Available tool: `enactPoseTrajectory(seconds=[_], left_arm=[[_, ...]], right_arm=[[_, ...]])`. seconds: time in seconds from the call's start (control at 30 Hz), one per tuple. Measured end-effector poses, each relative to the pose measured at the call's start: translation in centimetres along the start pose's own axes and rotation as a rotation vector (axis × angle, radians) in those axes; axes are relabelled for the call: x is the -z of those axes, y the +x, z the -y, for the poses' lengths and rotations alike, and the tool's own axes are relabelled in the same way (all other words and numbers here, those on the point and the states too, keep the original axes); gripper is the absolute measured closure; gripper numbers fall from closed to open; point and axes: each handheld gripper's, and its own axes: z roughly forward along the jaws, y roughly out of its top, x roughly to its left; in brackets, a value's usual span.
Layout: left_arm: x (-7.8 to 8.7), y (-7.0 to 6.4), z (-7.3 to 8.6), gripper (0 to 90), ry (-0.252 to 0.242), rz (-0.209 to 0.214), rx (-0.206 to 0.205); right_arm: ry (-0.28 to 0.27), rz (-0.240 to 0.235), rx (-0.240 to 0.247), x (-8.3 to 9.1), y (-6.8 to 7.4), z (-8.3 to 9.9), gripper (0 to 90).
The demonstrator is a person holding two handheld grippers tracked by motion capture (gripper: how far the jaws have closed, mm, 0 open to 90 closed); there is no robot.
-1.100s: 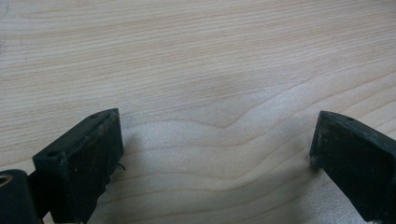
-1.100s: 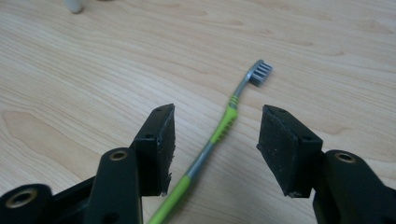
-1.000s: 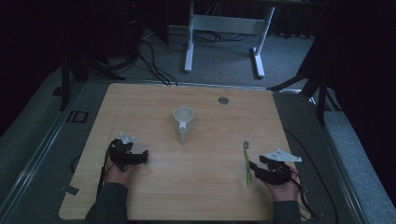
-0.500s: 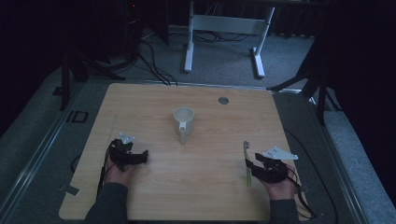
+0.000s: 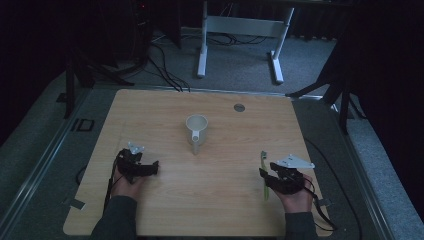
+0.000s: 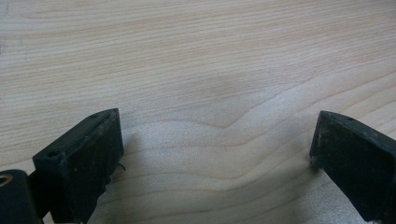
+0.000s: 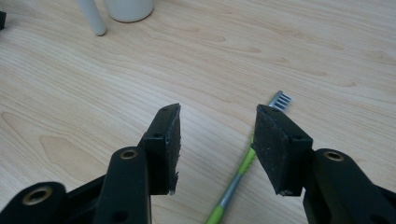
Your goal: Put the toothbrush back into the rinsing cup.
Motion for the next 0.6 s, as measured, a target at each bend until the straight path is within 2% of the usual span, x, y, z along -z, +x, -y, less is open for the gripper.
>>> enactPoseTrajectory(seconds=[0.23,0.6], left_arm=[[0.0,0.0,0.0,3.4,0.000,0.000,0.000],[0.0,0.0,0.0,3.4,0.000,0.000,0.000]], right_arm=[[0.005,0.015,0.010,-0.2,0.6,-0.8,52.1],[0.026,0.068,-0.043,-1.0,0.6,-2.1,52.7]])
